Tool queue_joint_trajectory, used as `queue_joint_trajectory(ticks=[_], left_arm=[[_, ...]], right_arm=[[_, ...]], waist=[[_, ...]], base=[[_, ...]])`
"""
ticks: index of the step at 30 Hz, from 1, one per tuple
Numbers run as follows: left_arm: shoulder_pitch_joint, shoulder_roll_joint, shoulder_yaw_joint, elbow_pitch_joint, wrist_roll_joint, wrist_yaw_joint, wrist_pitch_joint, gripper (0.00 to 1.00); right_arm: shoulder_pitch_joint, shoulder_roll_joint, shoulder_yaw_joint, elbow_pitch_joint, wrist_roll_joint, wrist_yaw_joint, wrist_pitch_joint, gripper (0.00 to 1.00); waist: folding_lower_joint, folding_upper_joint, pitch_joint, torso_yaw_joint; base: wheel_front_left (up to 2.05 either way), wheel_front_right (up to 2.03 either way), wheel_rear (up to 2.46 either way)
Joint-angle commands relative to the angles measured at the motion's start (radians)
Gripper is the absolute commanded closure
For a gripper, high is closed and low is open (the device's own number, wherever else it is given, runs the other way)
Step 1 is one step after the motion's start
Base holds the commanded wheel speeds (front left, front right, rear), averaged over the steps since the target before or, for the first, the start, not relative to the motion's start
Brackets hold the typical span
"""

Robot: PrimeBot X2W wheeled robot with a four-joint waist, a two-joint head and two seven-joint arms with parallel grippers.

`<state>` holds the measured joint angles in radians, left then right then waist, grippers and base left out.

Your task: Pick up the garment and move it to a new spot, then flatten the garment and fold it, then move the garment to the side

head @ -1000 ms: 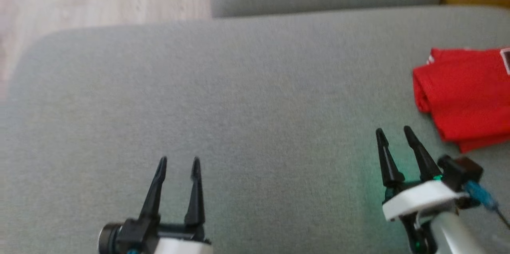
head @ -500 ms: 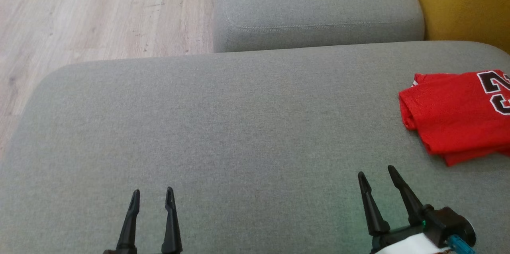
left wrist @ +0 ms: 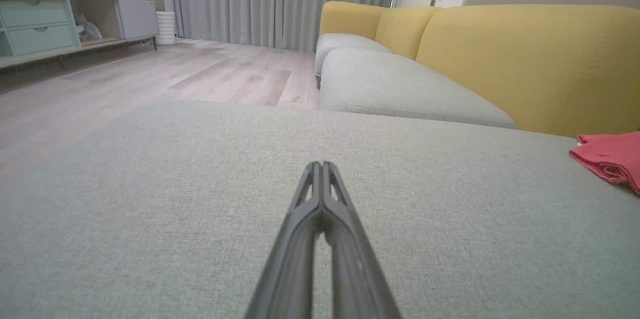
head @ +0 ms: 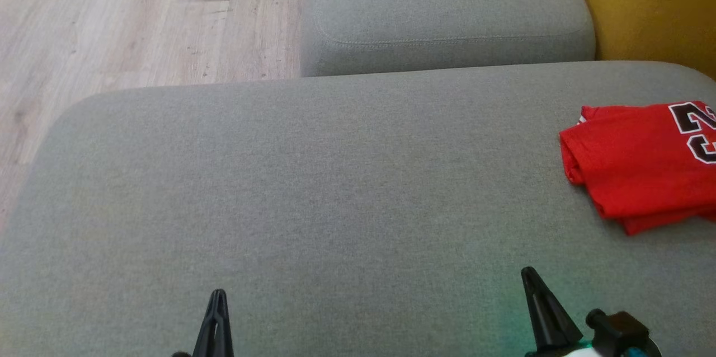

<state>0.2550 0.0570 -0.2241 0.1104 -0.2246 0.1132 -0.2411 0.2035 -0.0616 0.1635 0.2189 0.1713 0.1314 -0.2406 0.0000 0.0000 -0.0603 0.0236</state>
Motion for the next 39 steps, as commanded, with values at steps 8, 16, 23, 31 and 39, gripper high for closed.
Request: queue_joint_trajectory(ticks=[8,16,23,31,39], left_arm=[[-0.047,0.009,0.021,-0.018,-0.115,-0.021,0.018,1.00],[-0.071,0.013,0.035,-0.003,-0.212,-0.039,0.036,1.00],[-0.089,0.016,0.046,0.007,-0.285,-0.051,0.050,1.00],[-0.111,0.020,0.062,0.019,-0.380,-0.067,0.068,1.00],[-0.133,0.023,0.080,0.027,-0.475,-0.083,0.088,1.00]], right_arm=[[-0.051,-0.008,-0.014,-0.027,0.121,0.000,0.020,1.00],[-0.070,-0.012,-0.026,-0.023,0.221,0.000,0.038,1.00],[-0.083,-0.015,-0.035,-0.020,0.295,0.000,0.052,1.00],[-0.101,-0.017,-0.048,-0.017,0.393,0.000,0.071,1.00],[-0.119,-0.019,-0.062,-0.014,0.491,0.000,0.091,1.00]], waist=[[0.0000,0.0000,0.005,-0.002],[0.0000,0.0000,0.009,-0.003],[0.0000,0.0000,0.012,-0.004],[0.0000,0.0000,0.016,-0.006],[0.0000,0.0000,0.020,-0.007]], base=[[0.00,0.00,0.00],[0.00,0.00,0.00],[0.00,0.00,0.00],[0.00,0.00,0.00],[0.00,0.00,0.00]])
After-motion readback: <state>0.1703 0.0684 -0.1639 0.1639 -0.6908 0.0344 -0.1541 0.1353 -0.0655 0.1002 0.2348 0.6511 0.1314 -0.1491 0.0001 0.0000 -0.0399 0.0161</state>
